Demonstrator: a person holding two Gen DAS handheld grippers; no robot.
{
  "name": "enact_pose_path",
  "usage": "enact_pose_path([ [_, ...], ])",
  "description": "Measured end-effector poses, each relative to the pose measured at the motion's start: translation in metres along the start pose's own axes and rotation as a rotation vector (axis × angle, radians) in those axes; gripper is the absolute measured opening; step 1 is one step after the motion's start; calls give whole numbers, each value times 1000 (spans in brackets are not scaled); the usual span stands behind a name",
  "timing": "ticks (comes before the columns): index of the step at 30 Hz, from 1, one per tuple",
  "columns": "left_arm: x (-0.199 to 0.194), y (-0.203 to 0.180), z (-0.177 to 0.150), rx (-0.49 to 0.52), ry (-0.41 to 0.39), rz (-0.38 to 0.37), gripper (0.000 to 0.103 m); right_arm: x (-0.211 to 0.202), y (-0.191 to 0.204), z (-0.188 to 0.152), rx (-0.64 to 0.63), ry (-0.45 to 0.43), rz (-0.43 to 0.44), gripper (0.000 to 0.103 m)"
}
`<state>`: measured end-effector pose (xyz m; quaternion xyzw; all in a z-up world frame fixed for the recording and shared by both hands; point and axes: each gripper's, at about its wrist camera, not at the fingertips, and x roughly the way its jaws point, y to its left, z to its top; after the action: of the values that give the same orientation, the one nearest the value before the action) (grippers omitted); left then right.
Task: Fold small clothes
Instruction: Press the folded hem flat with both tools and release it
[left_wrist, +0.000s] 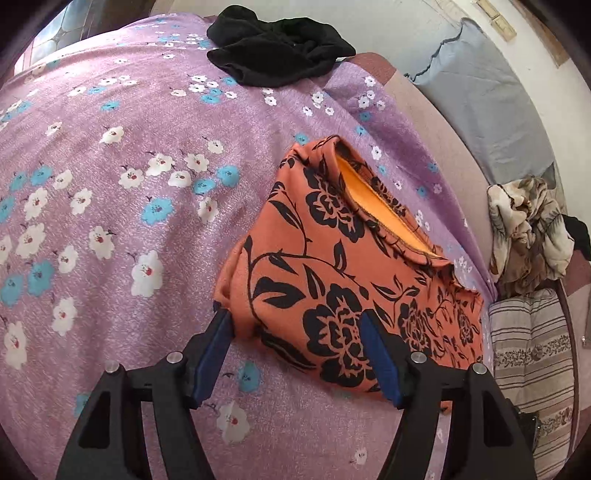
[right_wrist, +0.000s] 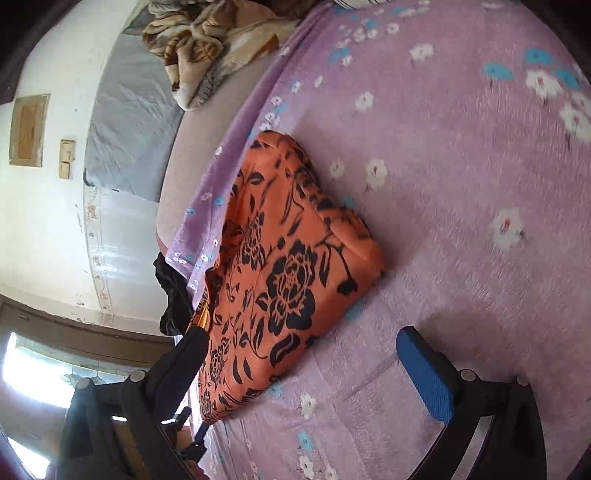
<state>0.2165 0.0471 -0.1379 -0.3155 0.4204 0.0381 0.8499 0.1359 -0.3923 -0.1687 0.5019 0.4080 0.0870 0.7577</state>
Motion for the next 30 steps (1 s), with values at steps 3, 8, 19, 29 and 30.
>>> enact_pose_path([
  [3,7,-4,5,-28,-31,38,73,12,9,12,65,-34,64,101],
  [8,11,-5,9,-45,-47,91,73,35,13,26,148,-45,-109,98],
  [19,15,-8,26,-30,-12,105,14,40,14,40,176,-73,-182,33],
  [29,33,-13,35,42,49,124,12,57,24,45,87,-20,-187,16],
  [30,30,-17,40,58,45,129,11,56,28,47,70,-21,-187,16],
])
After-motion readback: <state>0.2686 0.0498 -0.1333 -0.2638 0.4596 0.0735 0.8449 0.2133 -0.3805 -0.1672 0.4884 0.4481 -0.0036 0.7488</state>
